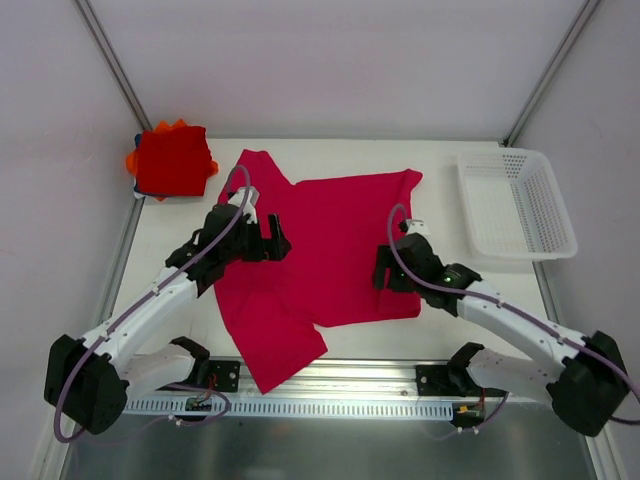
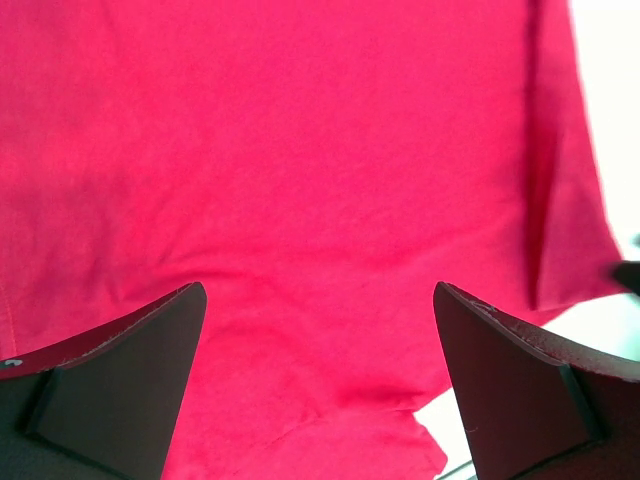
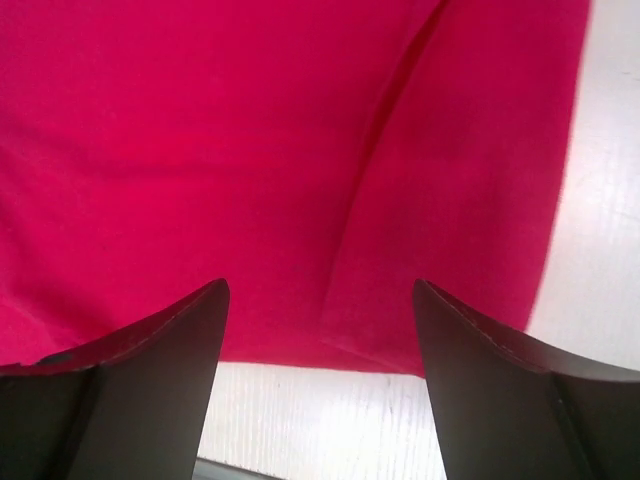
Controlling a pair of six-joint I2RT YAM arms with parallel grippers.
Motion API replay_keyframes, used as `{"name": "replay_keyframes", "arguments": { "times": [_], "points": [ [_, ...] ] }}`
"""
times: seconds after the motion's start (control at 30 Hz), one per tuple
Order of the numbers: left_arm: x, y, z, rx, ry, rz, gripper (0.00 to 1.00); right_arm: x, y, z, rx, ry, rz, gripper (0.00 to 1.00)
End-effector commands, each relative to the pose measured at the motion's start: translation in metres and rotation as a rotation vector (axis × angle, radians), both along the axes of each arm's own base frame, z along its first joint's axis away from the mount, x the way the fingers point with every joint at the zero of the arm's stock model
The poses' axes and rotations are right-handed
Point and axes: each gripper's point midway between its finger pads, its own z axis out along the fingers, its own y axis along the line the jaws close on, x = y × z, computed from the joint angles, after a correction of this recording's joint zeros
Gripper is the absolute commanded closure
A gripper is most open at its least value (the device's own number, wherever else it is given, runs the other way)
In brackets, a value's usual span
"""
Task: Fold and stack the t-shirts
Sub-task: Flatten the tshirt out
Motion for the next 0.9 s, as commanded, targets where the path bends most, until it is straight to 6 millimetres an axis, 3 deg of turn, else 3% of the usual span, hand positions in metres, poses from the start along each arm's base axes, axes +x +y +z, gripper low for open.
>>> {"name": "replay_keyframes", "arguments": {
  "times": [0.0, 0.2, 0.4, 0.53, 0.87],
  "points": [
    [-0.011, -0.002, 0.009, -0.04, -0.01, -0.027, 0.01, 0.023, 0.028, 0.009, 0.02, -0.03, -0.014, 0.22],
    [-0.022, 0.004, -0.001, -0.052, 0.003, -0.013, 0.01, 0.027, 0.038, -0.005, 0.032, -0.005, -0.013, 0.23],
    [-0.032, 0.002, -0.009, -0.086, 0.036, -0.012, 0.01, 0.026, 0.031, -0.013, 0.002, -0.002, -0.034, 0.24],
    [-0.039, 0.005, -0.012, -0.099, 0.028, -0.005, 0.01, 0.027, 0.028, -0.023, -0.021, 0.006, -0.047, 0.34],
    [-0.045, 0.008, -0.017, -0.114, 0.009, -0.001, 0.01, 0.031, 0.03, -0.052, -0.066, 0.058, -0.069, 0.35]
  ]
}}
